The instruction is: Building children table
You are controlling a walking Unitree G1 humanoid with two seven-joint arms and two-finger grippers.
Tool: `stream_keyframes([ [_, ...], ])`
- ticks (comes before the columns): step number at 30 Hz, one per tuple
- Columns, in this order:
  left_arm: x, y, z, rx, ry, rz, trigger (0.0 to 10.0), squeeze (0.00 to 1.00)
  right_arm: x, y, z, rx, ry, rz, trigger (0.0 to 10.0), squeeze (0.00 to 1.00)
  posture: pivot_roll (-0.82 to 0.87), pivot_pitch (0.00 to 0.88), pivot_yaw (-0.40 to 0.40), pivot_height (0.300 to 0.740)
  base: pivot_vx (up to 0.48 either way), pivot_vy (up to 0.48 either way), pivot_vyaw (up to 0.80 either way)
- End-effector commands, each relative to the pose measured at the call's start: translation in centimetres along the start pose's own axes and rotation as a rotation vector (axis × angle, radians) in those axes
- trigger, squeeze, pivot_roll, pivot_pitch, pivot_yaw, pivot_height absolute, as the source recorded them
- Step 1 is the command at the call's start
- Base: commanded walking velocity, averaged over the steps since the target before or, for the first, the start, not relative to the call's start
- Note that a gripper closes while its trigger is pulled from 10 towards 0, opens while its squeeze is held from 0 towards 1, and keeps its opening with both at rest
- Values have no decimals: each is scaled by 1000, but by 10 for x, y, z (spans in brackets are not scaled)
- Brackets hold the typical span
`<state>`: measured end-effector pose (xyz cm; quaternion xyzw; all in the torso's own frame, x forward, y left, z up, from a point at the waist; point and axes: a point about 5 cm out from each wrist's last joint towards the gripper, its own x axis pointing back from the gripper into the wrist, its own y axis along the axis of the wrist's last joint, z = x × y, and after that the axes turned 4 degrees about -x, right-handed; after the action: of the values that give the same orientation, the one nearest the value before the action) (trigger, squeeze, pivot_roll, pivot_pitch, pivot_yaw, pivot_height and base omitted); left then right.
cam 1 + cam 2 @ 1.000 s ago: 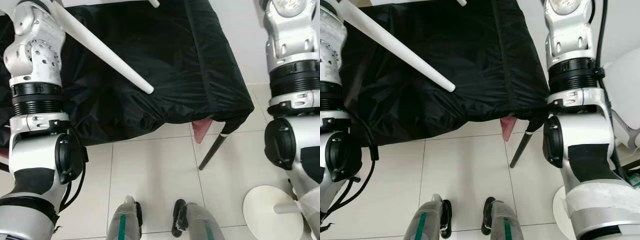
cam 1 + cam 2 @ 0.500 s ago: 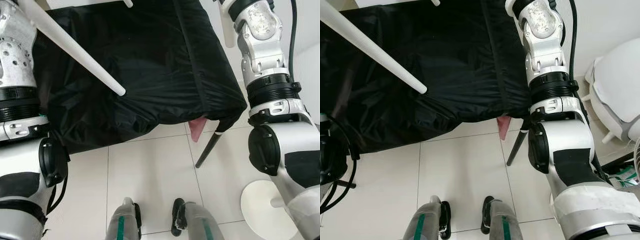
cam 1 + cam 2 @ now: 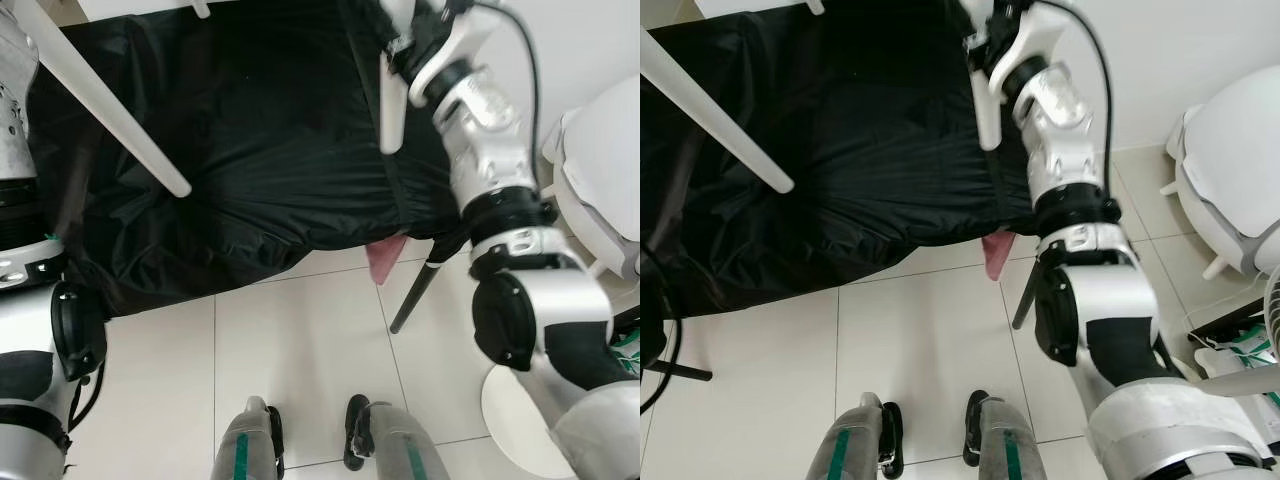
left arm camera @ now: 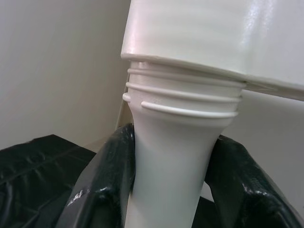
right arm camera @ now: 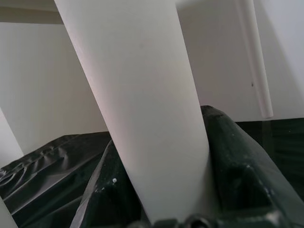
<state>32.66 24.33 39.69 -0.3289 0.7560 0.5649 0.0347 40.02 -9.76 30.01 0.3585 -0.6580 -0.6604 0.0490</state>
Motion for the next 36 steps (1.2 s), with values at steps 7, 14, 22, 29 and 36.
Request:
stream_keyframes([
  [7, 8, -2, -36, 95, -355, 35, 10000, 0, 6, -36, 14, -206, -43, 65, 10000, 0, -34, 168, 103, 740, 0, 0, 0],
  [14, 12, -15, -39, 61, -390, 105, 10000, 1000, 16, -34, -5, -222, -160, 33, 10000, 1000, -38, 166, 92, 740, 0, 0, 0],
  [22, 14, -15, -31, 17, -404, 111, 10000, 1000, 23, -22, -14, -187, -195, -55, 10000, 1000, -30, 165, 84, 740, 0, 0, 0],
  [29, 22, -14, -19, -84, -442, 120, 10000, 0, 37, -15, -10, -119, -159, -144, 10000, 0, -19, 158, 75, 740, 0, 0, 0],
  [36, 33, -13, -3, -193, -509, 139, 10000, 0, 55, -20, -3, -109, -88, -137, 10000, 0, -3, 158, 63, 740, 0, 0, 0],
])
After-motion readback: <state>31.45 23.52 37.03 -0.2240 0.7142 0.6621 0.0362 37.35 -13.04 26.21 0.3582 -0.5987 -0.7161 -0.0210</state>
